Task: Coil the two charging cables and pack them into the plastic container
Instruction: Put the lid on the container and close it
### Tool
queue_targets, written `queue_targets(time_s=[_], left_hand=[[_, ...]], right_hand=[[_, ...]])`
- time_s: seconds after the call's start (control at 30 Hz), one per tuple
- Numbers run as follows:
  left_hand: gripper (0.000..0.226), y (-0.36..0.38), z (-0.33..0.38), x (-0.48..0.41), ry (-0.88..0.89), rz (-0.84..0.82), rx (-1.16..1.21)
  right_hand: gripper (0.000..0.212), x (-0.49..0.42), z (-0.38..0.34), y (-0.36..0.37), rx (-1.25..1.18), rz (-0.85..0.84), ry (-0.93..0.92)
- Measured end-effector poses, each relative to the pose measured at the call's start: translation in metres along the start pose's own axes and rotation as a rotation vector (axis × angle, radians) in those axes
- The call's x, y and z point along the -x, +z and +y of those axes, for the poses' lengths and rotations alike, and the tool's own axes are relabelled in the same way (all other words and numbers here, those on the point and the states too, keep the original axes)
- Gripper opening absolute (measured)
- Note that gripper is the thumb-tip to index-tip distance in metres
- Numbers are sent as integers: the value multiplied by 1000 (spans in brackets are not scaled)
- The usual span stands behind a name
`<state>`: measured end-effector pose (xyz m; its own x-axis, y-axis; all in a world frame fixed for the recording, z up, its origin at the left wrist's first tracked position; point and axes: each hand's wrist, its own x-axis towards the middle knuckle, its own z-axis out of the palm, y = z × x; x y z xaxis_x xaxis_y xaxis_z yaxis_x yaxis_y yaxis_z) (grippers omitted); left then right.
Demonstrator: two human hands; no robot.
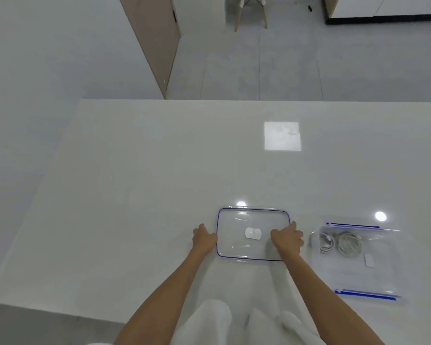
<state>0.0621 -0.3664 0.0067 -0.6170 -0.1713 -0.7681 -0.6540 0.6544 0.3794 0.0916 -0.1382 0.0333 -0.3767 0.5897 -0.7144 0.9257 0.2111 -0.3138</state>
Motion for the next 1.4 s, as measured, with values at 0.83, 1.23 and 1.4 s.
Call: queue_targets(time_s=[0.83,1.23,1.4], left_hand=[[52,22,78,167,348,-31,1025],[58,236,112,233,445,24,247],[60,251,115,214,414,11,139]], right_hand=[[59,20,56,-198,-661,-358,-547],[41,-40,246,-279,-416,15,-437],[41,-53,249,-274,-360,36,-411]])
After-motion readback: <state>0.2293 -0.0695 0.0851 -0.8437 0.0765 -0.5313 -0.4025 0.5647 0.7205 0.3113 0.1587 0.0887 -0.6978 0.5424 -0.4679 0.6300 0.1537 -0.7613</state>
